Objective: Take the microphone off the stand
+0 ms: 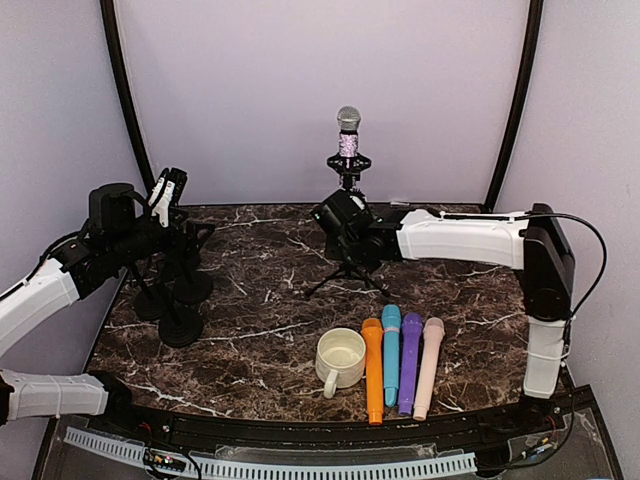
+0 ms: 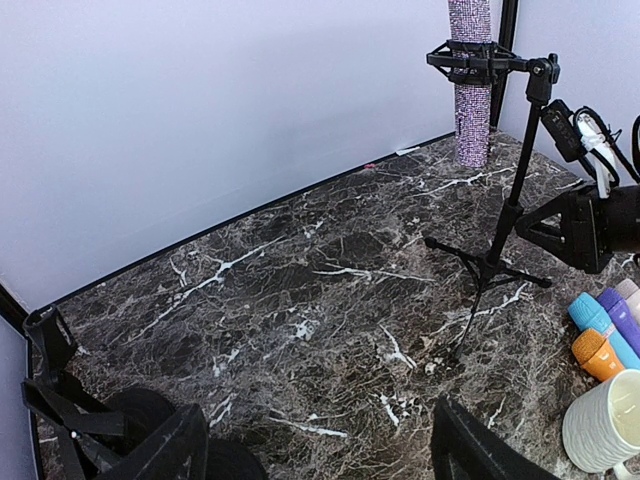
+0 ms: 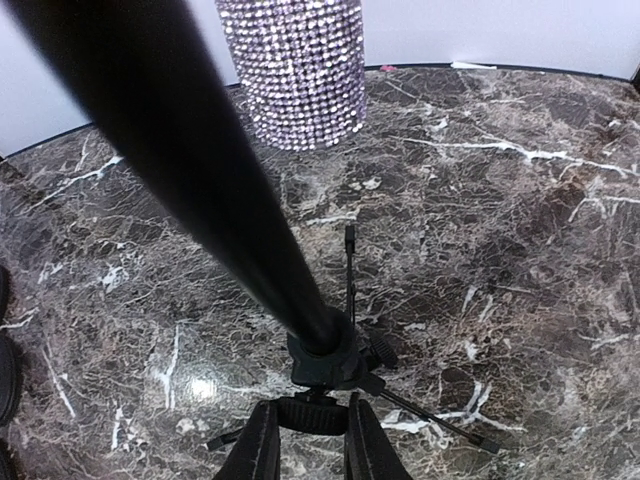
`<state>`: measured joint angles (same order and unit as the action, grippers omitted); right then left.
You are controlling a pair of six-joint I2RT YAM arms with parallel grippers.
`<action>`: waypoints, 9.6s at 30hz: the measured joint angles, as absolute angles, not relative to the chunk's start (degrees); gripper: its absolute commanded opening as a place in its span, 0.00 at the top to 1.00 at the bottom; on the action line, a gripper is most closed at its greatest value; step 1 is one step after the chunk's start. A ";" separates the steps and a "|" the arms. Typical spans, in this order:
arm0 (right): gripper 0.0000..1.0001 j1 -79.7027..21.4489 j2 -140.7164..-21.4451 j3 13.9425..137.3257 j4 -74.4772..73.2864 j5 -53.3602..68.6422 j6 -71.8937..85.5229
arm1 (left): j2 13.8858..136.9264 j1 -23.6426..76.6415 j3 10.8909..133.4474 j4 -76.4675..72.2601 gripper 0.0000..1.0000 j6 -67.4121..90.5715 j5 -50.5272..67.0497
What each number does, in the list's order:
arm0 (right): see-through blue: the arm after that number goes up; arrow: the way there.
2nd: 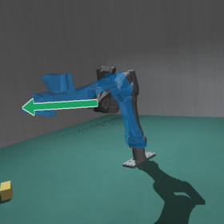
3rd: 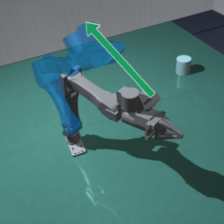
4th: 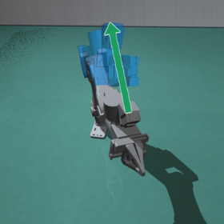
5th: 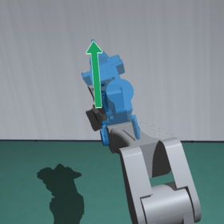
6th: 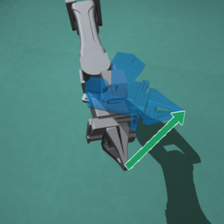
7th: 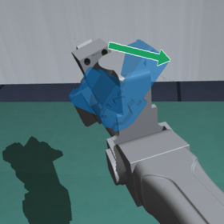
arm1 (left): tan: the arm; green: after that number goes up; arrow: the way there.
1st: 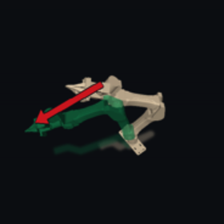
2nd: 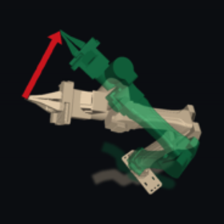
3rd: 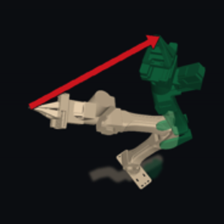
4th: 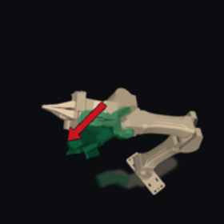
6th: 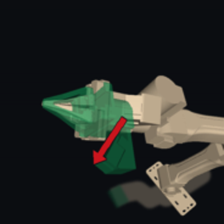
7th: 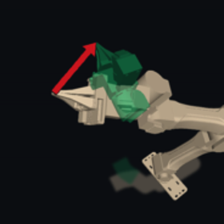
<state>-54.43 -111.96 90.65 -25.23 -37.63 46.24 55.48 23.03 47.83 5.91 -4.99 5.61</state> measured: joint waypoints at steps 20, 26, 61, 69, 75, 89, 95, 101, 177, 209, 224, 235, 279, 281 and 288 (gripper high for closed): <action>0.96 -56.34 -116.20 96.12 -34.04 -49.15 37.10 | 55.96 23.03 47.83 5.91 0.21 -4.99 6.22; 0.96 -56.40 -113.89 90.80 -28.95 -50.22 27.18 | 56.18 23.03 47.83 5.91 0.21 -4.99 6.46; 0.30 -46.00 -83.77 52.64 3.95 -8.10 35.35 | 56.51 23.03 47.83 5.93 0.21 -4.99 6.44; 0.38 -41.43 -86.15 51.77 14.37 2.59 46.74 | 56.55 23.03 47.83 5.93 0.21 -4.99 6.44; 0.42 -39.51 -89.21 52.10 13.74 3.01 50.35 | 56.55 23.03 47.83 5.93 0.21 -4.99 6.44; 0.61 -38.87 -95.04 55.99 14.06 3.05 51.75 | 56.55 23.03 47.83 5.93 0.21 -4.99 6.46; 0.71 -38.83 -96.77 57.21 15.16 3.70 51.88 | 56.55 23.03 47.83 5.93 0.21 -4.99 6.46; 0.75 -38.83 -96.86 57.21 15.90 4.16 52.18 | 56.55 23.03 47.83 5.91 0.21 -4.99 6.46; 0.29 -53.47 -97.01 78.85 -19.18 -30.57 29.12 | 56.55 23.03 47.83 5.78 0.20 -4.95 9.43; 0.02 -36.64 -94.41 88.77 -14.96 -6.15 25.91 | 69.34 38.94 57.14 3.79 0.21 1.72 7.99; 0.20 -35.77 -112.01 106.15 -26.02 -4.29 16.91 | 102.48 44.66 81.36 -1.83 0.16 9.04 8.86; 0.34 -35.77 -113.38 108.01 -27.03 -4.58 14.48 | 111.55 44.69 86.37 -2.22 0.17 10.50 10.02; 0.85 -35.77 -111.48 110.32 -34.15 -4.84 13.85 | 114.76 46.54 88.49 -4.64 1.00 4.19 1.48; 0.85 -35.77 -110.26 110.00 -34.54 -5.02 13.89 | 114.28 46.78 88.49 -4.73 1.00 4.12 1.45; 0.86 -35.77 -106.37 108.44 -35.38 -5.80 14.04 | 112.97 47.22 88.49 -5.91 1.00 4.10 1.98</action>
<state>-35.77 -106.37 108.44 -35.38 -5.80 14.04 112.97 47.22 88.49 -5.91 4.10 1.98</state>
